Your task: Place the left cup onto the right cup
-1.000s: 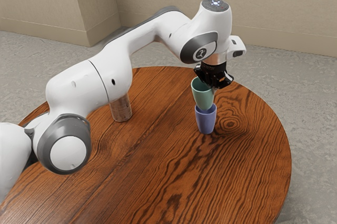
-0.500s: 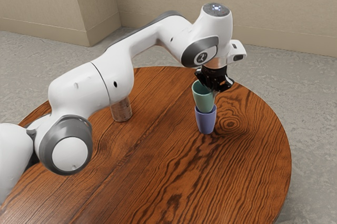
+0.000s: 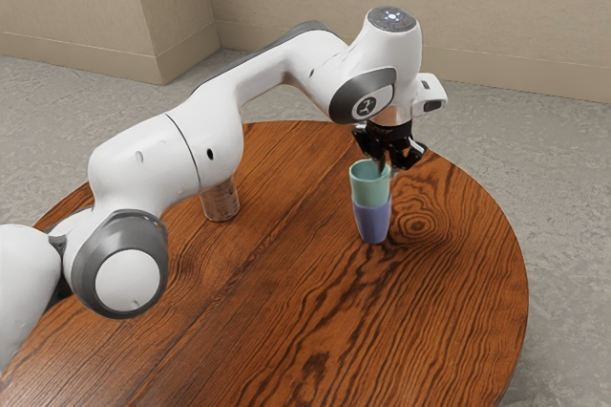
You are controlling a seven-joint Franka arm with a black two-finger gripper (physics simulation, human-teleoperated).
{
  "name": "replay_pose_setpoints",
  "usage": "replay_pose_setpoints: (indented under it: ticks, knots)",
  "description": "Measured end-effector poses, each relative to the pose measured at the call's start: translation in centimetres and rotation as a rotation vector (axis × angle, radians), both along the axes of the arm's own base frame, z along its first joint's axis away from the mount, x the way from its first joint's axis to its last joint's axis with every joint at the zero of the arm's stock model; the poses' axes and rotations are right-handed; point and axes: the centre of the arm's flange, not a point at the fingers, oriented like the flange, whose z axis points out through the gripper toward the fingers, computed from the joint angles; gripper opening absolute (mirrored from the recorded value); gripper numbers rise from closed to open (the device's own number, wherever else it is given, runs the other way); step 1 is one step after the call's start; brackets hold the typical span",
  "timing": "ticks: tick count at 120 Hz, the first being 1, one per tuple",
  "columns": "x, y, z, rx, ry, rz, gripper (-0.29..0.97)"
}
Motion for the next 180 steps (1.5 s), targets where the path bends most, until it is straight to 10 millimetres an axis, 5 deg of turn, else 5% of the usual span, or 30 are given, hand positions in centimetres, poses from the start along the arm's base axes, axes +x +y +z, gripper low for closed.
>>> replay_pose_setpoints:
  ticks: [38, 105, 172, 180]
  knots:
    - [0.0, -0.1, 0.0, -0.001, 0.000, -0.003, 0.23]
    - [-0.1, -0.1, 0.1, 0.000, 0.000, -0.004, 0.29]
    - [-1.0, 0.0, 4.6, 0.016, -0.036, 0.001, 0.36]
    - [-1.4, 0.2, 6.6, 0.017, -0.056, 0.004, 0.37]
